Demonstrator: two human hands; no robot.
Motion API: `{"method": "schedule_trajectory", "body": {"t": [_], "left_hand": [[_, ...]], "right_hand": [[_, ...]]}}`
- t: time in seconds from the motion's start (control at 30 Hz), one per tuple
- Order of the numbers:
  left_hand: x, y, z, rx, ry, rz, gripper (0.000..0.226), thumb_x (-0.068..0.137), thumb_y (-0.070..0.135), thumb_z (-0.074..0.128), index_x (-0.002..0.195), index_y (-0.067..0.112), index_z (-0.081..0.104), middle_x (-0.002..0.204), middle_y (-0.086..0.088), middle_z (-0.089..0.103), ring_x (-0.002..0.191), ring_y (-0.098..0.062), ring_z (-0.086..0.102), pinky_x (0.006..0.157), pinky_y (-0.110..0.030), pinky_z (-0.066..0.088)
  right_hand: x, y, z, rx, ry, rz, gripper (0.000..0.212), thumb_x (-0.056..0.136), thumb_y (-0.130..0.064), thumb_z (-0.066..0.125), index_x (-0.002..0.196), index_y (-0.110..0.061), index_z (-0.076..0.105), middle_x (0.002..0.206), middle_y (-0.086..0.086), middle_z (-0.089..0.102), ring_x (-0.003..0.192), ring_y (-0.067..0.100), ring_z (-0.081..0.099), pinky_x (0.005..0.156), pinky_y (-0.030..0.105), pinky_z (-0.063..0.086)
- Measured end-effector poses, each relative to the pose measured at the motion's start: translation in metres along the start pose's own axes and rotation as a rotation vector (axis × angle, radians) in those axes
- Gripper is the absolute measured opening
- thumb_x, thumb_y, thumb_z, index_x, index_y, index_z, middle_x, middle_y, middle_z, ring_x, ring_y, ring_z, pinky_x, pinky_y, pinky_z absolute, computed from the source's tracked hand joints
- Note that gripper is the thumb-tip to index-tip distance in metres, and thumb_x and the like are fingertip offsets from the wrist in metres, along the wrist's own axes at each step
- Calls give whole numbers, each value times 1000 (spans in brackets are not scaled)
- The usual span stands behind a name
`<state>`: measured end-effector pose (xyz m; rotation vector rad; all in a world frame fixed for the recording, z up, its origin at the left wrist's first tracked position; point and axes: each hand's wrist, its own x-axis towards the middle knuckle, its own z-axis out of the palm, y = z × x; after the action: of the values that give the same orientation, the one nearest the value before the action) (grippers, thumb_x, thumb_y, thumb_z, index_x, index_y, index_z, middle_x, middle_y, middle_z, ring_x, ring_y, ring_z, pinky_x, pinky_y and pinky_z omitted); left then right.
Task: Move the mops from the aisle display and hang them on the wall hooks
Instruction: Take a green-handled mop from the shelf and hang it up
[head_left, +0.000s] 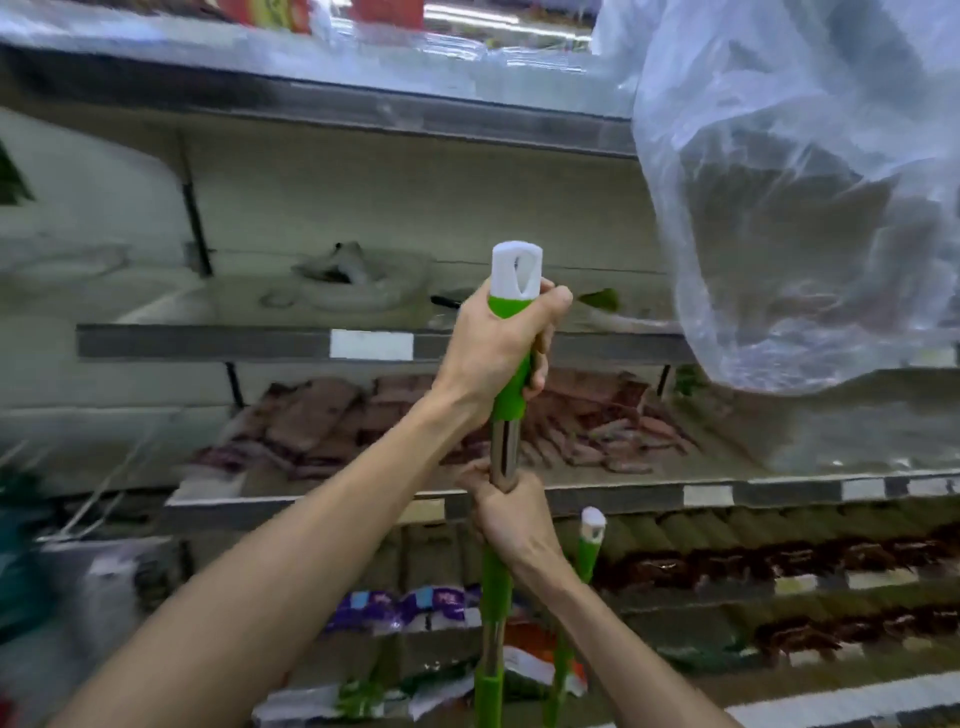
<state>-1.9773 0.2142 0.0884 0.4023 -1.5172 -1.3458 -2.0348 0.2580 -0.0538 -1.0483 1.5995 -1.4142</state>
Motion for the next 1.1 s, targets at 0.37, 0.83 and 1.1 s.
{"method": "schedule_trajectory", "body": {"t": [0.37, 0.83, 1.1], "left_hand": [[-111, 99, -160, 213, 555, 93, 23, 90, 28, 75, 88, 14, 58, 59, 1, 54, 39, -17, 48, 43, -27, 41], [-311, 241, -384, 462, 962, 247, 19, 91, 20, 74, 80, 16, 59, 55, 1, 51, 36, -17, 45, 40, -24, 39], [-412, 317, -500, 580, 1155, 227, 23, 87, 29, 78, 81, 16, 60, 56, 1, 56, 44, -19, 52, 49, -29, 46]], "right_hand": [[-84, -46, 186, -25, -455, -155, 27, 94, -28, 63, 72, -17, 54, 61, 3, 46, 54, 16, 43, 54, 30, 34], [-258, -83, 455, -63, -933, -251, 35, 88, -33, 63, 66, -12, 46, 53, 3, 40, 49, 17, 38, 48, 32, 28], [-343, -100, 608, -74, -1076, -313, 32, 89, -22, 62, 63, -15, 46, 45, -5, 37, 43, 16, 35, 46, 26, 29]]}}
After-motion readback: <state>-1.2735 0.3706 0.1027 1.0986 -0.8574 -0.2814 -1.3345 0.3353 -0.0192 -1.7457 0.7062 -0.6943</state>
